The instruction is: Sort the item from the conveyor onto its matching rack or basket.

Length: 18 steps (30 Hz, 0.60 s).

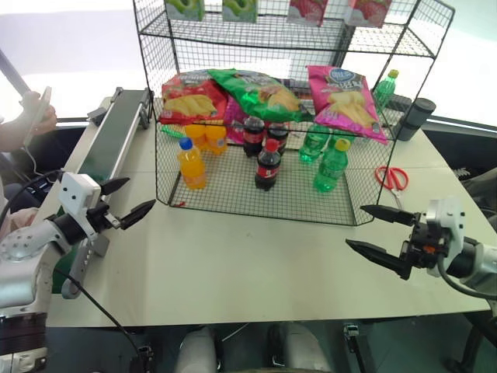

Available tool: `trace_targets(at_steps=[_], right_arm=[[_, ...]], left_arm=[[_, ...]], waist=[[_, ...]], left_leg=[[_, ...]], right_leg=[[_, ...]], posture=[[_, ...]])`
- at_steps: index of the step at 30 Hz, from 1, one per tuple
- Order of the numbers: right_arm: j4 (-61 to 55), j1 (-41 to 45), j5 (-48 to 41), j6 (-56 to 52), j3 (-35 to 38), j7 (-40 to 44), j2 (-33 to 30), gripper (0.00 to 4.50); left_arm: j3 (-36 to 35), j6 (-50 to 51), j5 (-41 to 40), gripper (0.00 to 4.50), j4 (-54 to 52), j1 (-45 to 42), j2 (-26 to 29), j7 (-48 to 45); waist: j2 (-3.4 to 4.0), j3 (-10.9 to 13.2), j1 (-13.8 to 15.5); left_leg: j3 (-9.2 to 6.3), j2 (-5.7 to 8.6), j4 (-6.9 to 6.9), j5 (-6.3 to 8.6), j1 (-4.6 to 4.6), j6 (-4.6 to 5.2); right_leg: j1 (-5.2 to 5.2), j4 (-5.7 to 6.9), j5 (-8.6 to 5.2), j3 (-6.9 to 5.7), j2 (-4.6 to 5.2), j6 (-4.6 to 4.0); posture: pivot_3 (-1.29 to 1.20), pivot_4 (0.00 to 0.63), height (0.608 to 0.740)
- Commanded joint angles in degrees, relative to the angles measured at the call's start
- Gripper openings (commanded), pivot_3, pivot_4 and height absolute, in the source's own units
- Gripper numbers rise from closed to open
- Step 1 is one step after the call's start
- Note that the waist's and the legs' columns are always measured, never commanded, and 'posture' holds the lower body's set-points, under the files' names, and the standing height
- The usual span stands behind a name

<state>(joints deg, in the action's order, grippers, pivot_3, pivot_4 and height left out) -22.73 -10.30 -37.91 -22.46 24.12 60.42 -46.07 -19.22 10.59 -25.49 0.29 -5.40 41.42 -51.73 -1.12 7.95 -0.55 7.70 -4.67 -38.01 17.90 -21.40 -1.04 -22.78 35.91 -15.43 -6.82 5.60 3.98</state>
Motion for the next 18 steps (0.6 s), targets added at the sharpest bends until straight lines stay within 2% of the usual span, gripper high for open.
trace_targets(at_steps=[1,18], right_arm=[[0.2,0.6,0.5,1.5,0.3,0.5,-0.3,4.45],[1.4,1.3,1.8,2.8,-1.1,0.7,-0.1,4.45]], left_arm=[[-0.4,-1.7,0.3,4.50,-1.0,-1.2,0.2,0.1],[0.0,-1.2,-1.0,4.50,-1.8,-1.8,-1.0,-0.6]], waist=[[0.00,0.0,0.0],[-0.01,0.0,0.0]], left_leg=[[0.00,0.00,0.00,0.00,0.00,0.00],[0.01,0.03,-0.01,-0.01,0.01,-0.01]], right_leg=[[0.00,0.00,0.00,0.00,0.00,0.00],[0.01,0.02,0.00,0.00,0.00,0.01]], posture=[[0.00,0.150,0.726],[0.00,0.150,0.726]])
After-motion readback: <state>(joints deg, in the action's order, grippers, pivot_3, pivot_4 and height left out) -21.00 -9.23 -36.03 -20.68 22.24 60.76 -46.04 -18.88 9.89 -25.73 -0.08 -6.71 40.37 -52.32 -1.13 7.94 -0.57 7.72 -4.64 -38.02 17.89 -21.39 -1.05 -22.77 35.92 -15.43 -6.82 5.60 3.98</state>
